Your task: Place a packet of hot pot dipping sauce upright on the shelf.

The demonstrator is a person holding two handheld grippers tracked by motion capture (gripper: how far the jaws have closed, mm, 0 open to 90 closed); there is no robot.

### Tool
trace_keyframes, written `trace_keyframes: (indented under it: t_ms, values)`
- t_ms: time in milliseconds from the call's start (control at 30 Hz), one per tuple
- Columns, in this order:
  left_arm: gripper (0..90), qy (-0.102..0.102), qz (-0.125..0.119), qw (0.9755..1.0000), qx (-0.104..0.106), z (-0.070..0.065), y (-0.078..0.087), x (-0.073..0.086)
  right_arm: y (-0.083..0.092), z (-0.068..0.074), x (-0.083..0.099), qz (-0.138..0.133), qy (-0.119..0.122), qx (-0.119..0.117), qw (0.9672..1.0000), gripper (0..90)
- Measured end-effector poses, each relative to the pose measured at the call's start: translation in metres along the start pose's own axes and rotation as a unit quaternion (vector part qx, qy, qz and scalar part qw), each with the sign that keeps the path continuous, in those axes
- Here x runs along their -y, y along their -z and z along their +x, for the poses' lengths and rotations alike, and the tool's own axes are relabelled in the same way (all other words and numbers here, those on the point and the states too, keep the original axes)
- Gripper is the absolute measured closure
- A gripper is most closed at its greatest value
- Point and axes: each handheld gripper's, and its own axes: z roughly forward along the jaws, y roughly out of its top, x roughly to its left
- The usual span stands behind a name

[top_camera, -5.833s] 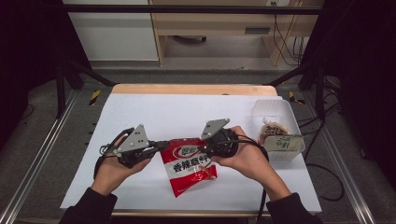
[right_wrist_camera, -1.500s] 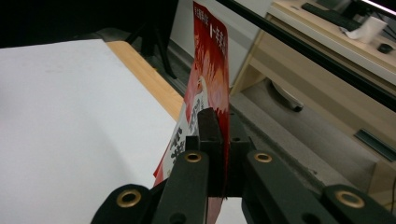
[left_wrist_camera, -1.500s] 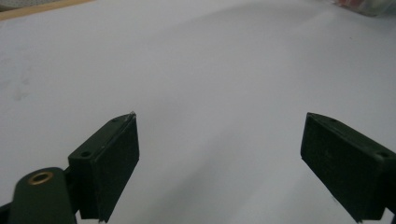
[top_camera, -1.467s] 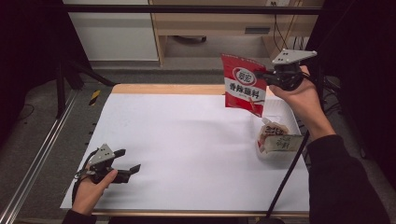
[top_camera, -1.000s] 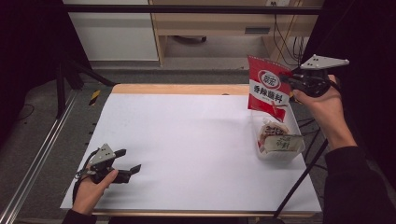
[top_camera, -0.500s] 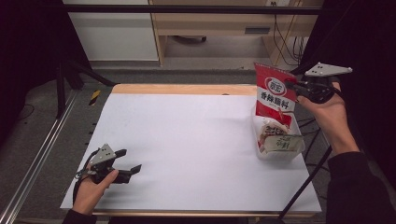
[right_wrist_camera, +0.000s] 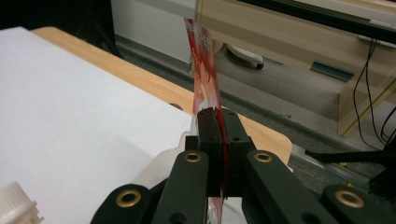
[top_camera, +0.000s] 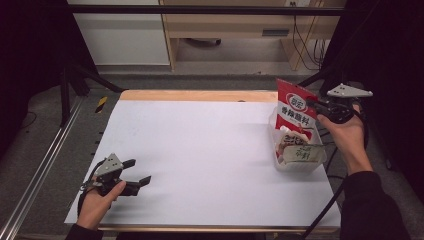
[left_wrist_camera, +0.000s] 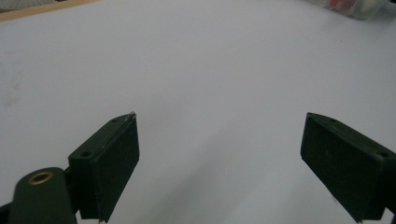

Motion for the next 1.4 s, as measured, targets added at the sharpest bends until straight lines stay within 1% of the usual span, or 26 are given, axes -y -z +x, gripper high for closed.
trace_keyframes:
  t_ms: [67,167,300,400,433,467,500,533,567,633,667,700,733,767,800,833,933,967,1100,1133,1167,1200,1267,1333,1367,1400]
  values:
    - [11.4,0.005,-0.006,1.0000,0.005,0.000,0.001,-0.001,0.005,-0.003,0.010,-0.006,-0.020,0.004,0.9998,89.6]
    - [11.4,0.008,-0.007,0.9999,0.005,0.000,0.001,0.000,0.009,-0.002,0.016,-0.001,-0.026,0.012,0.9996,89.3]
    - [11.4,-0.001,-0.005,1.0000,0.001,-0.002,0.003,0.000,0.016,0.002,0.027,0.016,-0.035,0.036,0.9986,88.4]
    - [11.4,0.000,-0.009,1.0000,-0.003,-0.002,0.007,0.000,0.023,0.001,0.035,0.029,-0.046,0.047,0.9974,85.2]
    - [11.4,0.000,-0.009,1.0000,-0.003,-0.002,0.007,0.000,0.023,0.001,0.035,0.029,-0.046,0.047,0.9974,85.2]
    - [11.4,0.001,-0.010,0.9999,-0.003,-0.002,0.007,0.000,0.026,0.001,0.036,0.030,-0.054,0.048,0.9969,79.1]
    - [11.4,0.002,-0.010,0.9999,-0.004,-0.002,0.007,0.000,0.026,0.001,0.036,0.030,-0.054,0.048,0.9969,79.1]
    - [11.4,0.003,-0.010,0.9999,-0.005,-0.001,0.007,0.000,0.029,0.001,0.036,0.031,-0.051,0.059,0.9965,72.2]
    - [11.4,0.004,-0.010,0.9999,-0.005,-0.001,0.007,0.000,0.029,0.001,0.036,0.031,-0.051,0.059,0.9965,72.2]
    - [11.4,0.004,-0.009,0.9999,-0.004,-0.001,0.007,0.001,0.034,0.003,0.034,0.029,-0.058,0.070,0.9954,58.9]
    - [11.4,0.004,-0.009,0.9999,-0.004,-0.001,0.006,0.001,0.040,0.008,0.030,0.026,-0.055,0.074,0.9954,52.6]
    - [11.4,0.004,-0.009,0.9999,-0.004,-0.001,0.006,0.001,0.040,0.008,0.030,0.026,-0.055,0.074,0.9954,52.6]
    - [11.4,0.003,-0.008,1.0000,-0.005,-0.002,0.006,0.001,0.043,0.009,0.028,0.024,-0.054,0.079,0.9951,47.2]
    - [11.4,0.003,-0.008,1.0000,-0.005,-0.002,0.006,0.001,0.052,0.015,0.023,0.016,-0.052,0.086,0.9948,37.7]
    - [11.4,0.001,-0.006,1.0000,-0.006,-0.002,0.006,0.001,0.056,0.019,0.021,0.013,-0.053,0.090,0.9945,33.0]
    - [11.4,0.001,-0.006,1.0000,-0.006,-0.002,0.006,0.001,0.056,0.019,0.021,0.013,-0.053,0.090,0.9945,33.0]
    - [11.4,0.000,-0.006,0.9999,-0.010,-0.002,0.006,0.001,0.070,0.038,0.012,0.013,-0.046,0.103,0.9935,23.7]
    - [11.4,-0.001,-0.005,0.9999,-0.010,-0.002,0.006,0.001,0.073,0.043,0.011,0.010,-0.044,0.103,0.9937,22.1]
    - [11.4,0.005,-0.007,0.9999,-0.007,0.000,0.007,0.002,0.089,0.078,0.005,-0.004,-0.029,0.096,0.9950,18.9]
    - [11.4,0.006,-0.007,0.9999,-0.009,0.000,0.007,0.002,0.092,0.092,0.005,-0.005,-0.029,0.088,0.9956,18.4]
    - [11.4,0.007,-0.006,0.9999,-0.009,0.001,0.007,0.002,0.092,0.092,0.005,-0.005,-0.029,0.088,0.9956,18.4]
    - [11.4,0.009,-0.007,0.9999,-0.009,0.001,0.007,0.002,0.092,0.100,0.006,-0.006,-0.028,0.080,0.9964,18.3]
    - [11.4,0.010,-0.008,0.9999,-0.011,0.002,0.007,0.002,0.089,0.118,0.009,0.001,-0.021,0.063,0.9978,17.2]
    - [11.4,0.009,-0.006,0.9998,-0.014,0.002,0.007,0.003,0.083,0.138,0.015,0.003,-0.014,0.038,0.9992,16.2]
    - [11.4,0.008,-0.005,0.9998,-0.016,0.002,0.007,0.003,0.075,0.159,0.023,0.008,-0.010,0.016,0.9998,15.9]
    - [11.4,0.007,-0.004,0.9998,-0.017,0.002,0.007,0.003,0.075,0.159,0.023,0.008,-0.010,0.016,0.9998,15.9]
